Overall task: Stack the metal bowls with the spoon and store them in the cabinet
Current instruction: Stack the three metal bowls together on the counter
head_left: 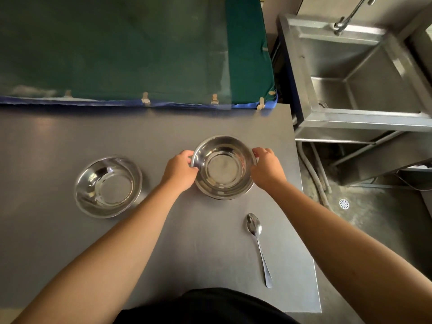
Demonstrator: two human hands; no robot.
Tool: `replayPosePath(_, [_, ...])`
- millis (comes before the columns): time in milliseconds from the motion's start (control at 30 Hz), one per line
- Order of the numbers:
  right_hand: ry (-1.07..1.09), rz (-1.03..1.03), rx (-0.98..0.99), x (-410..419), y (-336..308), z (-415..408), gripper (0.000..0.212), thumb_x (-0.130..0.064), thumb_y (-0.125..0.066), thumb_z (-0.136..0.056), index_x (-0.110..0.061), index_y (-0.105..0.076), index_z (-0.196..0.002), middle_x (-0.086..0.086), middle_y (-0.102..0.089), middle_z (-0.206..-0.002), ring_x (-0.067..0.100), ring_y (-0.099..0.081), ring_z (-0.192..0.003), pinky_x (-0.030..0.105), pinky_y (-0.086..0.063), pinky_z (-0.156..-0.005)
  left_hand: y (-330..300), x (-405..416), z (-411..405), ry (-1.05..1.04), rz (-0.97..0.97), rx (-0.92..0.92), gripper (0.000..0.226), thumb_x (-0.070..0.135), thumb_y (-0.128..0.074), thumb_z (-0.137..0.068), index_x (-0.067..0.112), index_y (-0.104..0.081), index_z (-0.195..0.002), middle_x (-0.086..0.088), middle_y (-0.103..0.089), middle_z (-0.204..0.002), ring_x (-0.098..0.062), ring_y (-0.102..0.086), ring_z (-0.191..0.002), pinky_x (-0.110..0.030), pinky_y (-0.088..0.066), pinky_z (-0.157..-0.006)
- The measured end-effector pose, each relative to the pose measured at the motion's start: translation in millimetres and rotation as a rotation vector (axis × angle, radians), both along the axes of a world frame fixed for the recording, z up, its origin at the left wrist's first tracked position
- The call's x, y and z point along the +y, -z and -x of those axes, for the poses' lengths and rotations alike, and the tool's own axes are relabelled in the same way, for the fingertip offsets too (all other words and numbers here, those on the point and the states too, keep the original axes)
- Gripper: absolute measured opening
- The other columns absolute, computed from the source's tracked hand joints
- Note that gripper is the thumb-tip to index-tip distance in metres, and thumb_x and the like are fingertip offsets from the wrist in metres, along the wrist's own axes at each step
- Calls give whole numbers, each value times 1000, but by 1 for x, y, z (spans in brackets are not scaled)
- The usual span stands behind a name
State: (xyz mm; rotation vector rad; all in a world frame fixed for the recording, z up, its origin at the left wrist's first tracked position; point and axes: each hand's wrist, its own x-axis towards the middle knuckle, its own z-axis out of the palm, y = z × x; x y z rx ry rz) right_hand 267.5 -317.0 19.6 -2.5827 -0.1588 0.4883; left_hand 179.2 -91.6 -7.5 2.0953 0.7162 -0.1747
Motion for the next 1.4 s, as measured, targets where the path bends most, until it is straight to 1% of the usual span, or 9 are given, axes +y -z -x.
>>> replayPosePath(167, [32,27,35,-11,17,-11,45,-8,-54,-96,-11,-55,-141,12,-53,-139,34,-60,-116,38,-50,-97,8,-12,-17,40,-8,26,45,1,-61,-80,20,-63,-121,14,-58,-87,-30,-70,-78,-43,-60,-77])
replayPosePath(300, [43,37,49,-12,28,-16,44,-10,-52,-98,-9,-54,-142,13,-52,-140,34,-59,-118,40,-50,-100,15,-14,-23,39,-19,32,51,-3,-61,-77,18,-63,-123,-7,-63,-120,-33,-68,-92,-44,-59,-80])
replayPosePath(433, [34,52,47,-9,35,-18,41,-12,-52,-98,-8,-57,-138,14,-53,-137,36,-60,-115,41,-51,-98,20,-14,-24,78,-104,80,54,2,-62,-79,20,-59,-130,-10,-55,-130,-31,-61,-106,-37,-54,-85])
replayPosePath(567, [32,76,40,-7,39,-18,39,-8,-50,-95,-9,-61,-133,14,-54,-134,36,-61,-110,41,-53,-94,24,-15,-23,86,-82,94,50,1,-60,-79,20,-61,-125,-7,-66,-119,-29,-64,-96,-36,-55,-79])
replayPosePath(633, [25,87,37,-8,41,-17,39,-8,-49,-95,-9,-61,-132,14,-54,-132,36,-60,-112,42,-53,-94,24,-16,-22,92,-89,90,48,0,-59,-79,19,-62,-123,-6,-70,-113,-28,-64,-97,-33,-52,-79])
replayPosePath(733, [28,95,37,-9,45,-14,39,-9,-50,-95,-9,-61,-132,14,-55,-132,36,-59,-113,42,-52,-95,25,-16,-22,110,-101,96,49,1,-58,-80,18,-60,-126,-6,-70,-112,-30,-63,-99,-35,-52,-81])
replayPosePath(900, [58,81,52,-10,53,-7,36,-7,-51,-95,-8,-62,-130,14,-54,-131,37,-63,-105,36,-50,-86,28,-17,-17,127,-98,119,51,1,-55,-82,18,-57,-130,-10,-69,-100,-33,-63,-92,-31,-48,-71])
replayPosePath(1100, [68,19,96,-5,60,10,41,-13,-54,-99,-10,-56,-140,12,-51,-139,33,-62,-114,36,-50,-94,32,-7,4,126,-114,143,53,4,-57,-83,19,-55,-134,-8,-70,-110,-31,-64,-99,-35,-53,-81])
replayPosePath(1400, [33,-52,129,20,63,46,39,-15,-55,-98,-10,-57,-137,14,-56,-135,31,-61,-115,37,-50,-96,39,19,49,39,-125,107,48,11,-64,-85,19,-59,-132,-5,-72,-107,-29,-65,-99,-31,-49,-78])
